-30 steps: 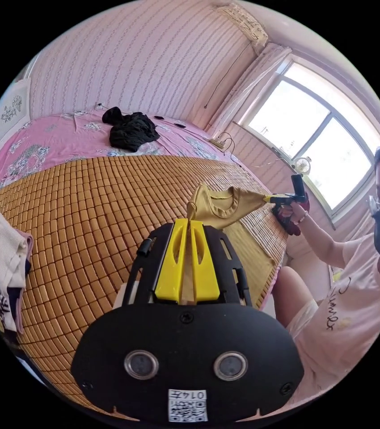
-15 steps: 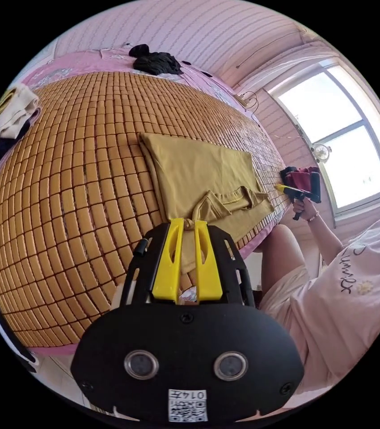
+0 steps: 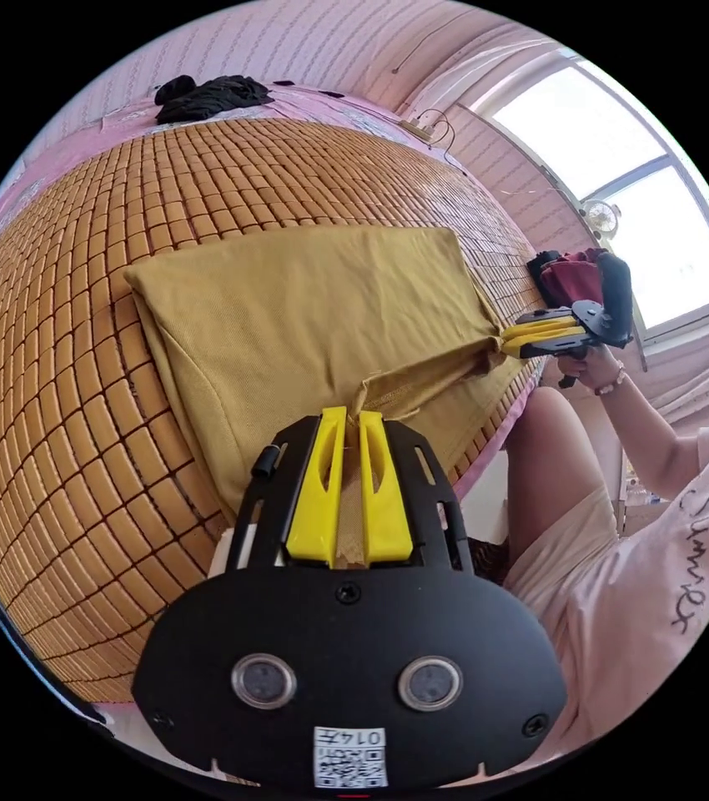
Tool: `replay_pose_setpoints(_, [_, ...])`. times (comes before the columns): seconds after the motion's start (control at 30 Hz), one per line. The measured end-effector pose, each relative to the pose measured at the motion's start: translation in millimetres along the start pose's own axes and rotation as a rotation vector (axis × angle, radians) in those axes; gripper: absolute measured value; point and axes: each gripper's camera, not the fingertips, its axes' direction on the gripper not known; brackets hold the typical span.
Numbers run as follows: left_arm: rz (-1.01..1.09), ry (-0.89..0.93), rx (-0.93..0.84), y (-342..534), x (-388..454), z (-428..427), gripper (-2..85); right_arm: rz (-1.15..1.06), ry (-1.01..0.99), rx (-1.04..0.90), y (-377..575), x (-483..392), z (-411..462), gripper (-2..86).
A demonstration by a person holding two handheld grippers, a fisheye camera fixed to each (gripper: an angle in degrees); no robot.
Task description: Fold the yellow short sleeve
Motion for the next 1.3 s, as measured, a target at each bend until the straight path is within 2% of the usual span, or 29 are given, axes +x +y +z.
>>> replay_pose_setpoints(0.07, [0.031, 0.125, 0.001, 17.5, 2.4, -3.0, 3.3, -0.015, -0.066, -0.048, 10.6, -7.4, 0.5, 2.0])
replay_pose_setpoints(0.17, [0.054, 0.202, -0.079, 44.8, 5.2, -0.3, 4.5, 0.046, 0.021, -0.151, 21.3, -12.1, 7.5, 1.9])
replay_pose_setpoints(0.27, [0.061, 0.168, -0.078, 59.6, 7.5, -1.4, 4.1, 0.043, 0.048, -0.131, 9.8, -16.1, 9.1, 1.6])
replay_pose_setpoints(0.43, [0.185, 0.015, 0.047, 35.5, 41.7, 22.6, 0.9, -0.076, 0.142, -0.080, -73.1, -29.5, 31.1, 0.5])
replay_pose_setpoints(0.57, [0.265, -0.040, 0.094, 14.6, 70.1, 59.8, -0.1, -0.145, 0.252, -0.144, -150.8, -34.1, 73.6, -0.2])
replay_pose_setpoints(0.63, [0.308, -0.115, 0.047, 8.7, 79.9, 88.2, -0.6, -0.149, 0.313, -0.162, -169.9, -31.4, 89.6, -0.3])
replay_pose_setpoints(0.67, [0.305, -0.123, 0.031, 8.7, 79.8, 95.2, -0.7, -0.141, 0.354, -0.269, -178.8, -25.1, 107.8, -0.3])
replay_pose_setpoints(0.77, [0.320, -0.120, -0.044, 16.0, 77.7, 126.7, -0.9, -0.092, 0.261, -0.345, -193.8, -9.3, 113.5, -0.4])
replay_pose_setpoints(0.8, [0.324, -0.121, 0.000, 21.4, 77.6, 128.8, -0.9, -0.083, 0.219, -0.384, -200.4, -4.1, 113.1, -0.4])
replay_pose_setpoints(0.93, [0.290, -0.084, 0.018, 30.0, 71.2, 140.1, -1.0, -0.051, 0.256, -0.314, -221.6, 6.1, 102.3, -0.4])
replay_pose_setpoints(1.0, [0.289, -0.064, 0.015, 32.7, 68.4, 144.6, -1.0, -0.075, 0.337, -0.391, -228.1, 14.8, 123.8, -0.4])
replay_pose_setpoints(1.03, [0.294, -0.058, 0.014, 34.6, 67.3, 147.5, -1.0, -0.071, 0.316, -0.375, -230.5, 15.2, 122.1, -0.4])
replay_pose_setpoints(1.1, [0.308, -0.059, 0.013, 37.6, 67.2, 152.0, -0.9, -0.101, 0.346, -0.457, -239.4, 13.3, 118.9, -0.4])
replay_pose_setpoints(1.17, [0.320, -0.062, 0.016, 40.7, 67.6, 156.3, -0.9, -0.114, 0.401, -0.411, -241.6, 15.1, 113.7, -0.4])
replay_pose_setpoints(1.3, [0.335, -0.076, 0.046, 51.8, 68.0, 164.5, -0.1, -0.025, 0.319, -0.370, -232.6, 39.7, 103.5, -0.4])
